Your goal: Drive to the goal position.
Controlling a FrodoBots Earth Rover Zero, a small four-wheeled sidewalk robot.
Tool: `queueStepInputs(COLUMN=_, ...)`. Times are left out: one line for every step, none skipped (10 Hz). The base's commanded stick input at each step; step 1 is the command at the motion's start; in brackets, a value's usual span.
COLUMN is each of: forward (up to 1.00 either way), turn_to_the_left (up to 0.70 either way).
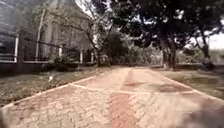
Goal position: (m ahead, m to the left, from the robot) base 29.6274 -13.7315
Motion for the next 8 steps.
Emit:
queueStepInputs(forward=0.85, turn_to_the_left=0.0)
queueStepInputs(forward=0.85, turn_to_the_left=0.0)
queueStepInputs(forward=0.85, turn_to_the_left=0.0)
queueStepInputs(forward=0.85, turn_to_the_left=0.0)
queueStepInputs(forward=0.85, turn_to_the_left=-0.34)
queueStepInputs(forward=0.85, turn_to_the_left=-0.34)
queueStepInputs(forward=0.85, turn_to_the_left=-0.34)
queueStepInputs(forward=0.85, turn_to_the_left=-0.18)
